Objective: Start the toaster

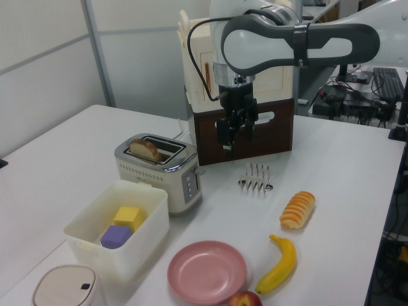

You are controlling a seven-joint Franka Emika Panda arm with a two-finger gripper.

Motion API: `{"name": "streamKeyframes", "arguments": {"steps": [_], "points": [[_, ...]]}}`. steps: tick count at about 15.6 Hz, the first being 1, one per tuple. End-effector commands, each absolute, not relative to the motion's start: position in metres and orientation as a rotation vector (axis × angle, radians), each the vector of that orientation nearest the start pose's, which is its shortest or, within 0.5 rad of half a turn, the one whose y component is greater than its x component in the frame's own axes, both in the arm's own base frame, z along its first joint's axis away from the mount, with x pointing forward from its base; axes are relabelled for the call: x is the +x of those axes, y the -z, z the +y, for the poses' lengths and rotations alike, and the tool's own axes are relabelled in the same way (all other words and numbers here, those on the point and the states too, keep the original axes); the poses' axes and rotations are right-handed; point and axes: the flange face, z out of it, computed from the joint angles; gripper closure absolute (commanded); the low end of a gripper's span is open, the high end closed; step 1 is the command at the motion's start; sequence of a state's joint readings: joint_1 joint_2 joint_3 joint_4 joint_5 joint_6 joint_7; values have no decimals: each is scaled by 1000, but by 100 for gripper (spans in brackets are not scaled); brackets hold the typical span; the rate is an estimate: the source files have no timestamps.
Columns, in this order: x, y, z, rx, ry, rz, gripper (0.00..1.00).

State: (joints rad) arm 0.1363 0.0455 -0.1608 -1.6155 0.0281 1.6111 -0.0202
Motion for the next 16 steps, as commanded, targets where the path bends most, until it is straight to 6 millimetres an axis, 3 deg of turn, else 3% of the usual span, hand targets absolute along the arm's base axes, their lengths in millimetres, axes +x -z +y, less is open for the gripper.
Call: {"name": "streamKeyframes", "arguments": {"steps": [1, 7, 10, 11, 13, 14, 16], "points": [[572, -584, -15, -3126, -20, -64, 0], [572, -581, -22, -3124, -28, -100, 0], [586, -564, -20, -3134, -19, -105, 3], [588, -565, -20, -3134, 13, -104, 9], [591, -562, -21, -3136, 20, -119, 31], [593, -561, -21, -3133, 23, -159, 46], [592, -563, -32, -3123, 33, -231, 86]]}}
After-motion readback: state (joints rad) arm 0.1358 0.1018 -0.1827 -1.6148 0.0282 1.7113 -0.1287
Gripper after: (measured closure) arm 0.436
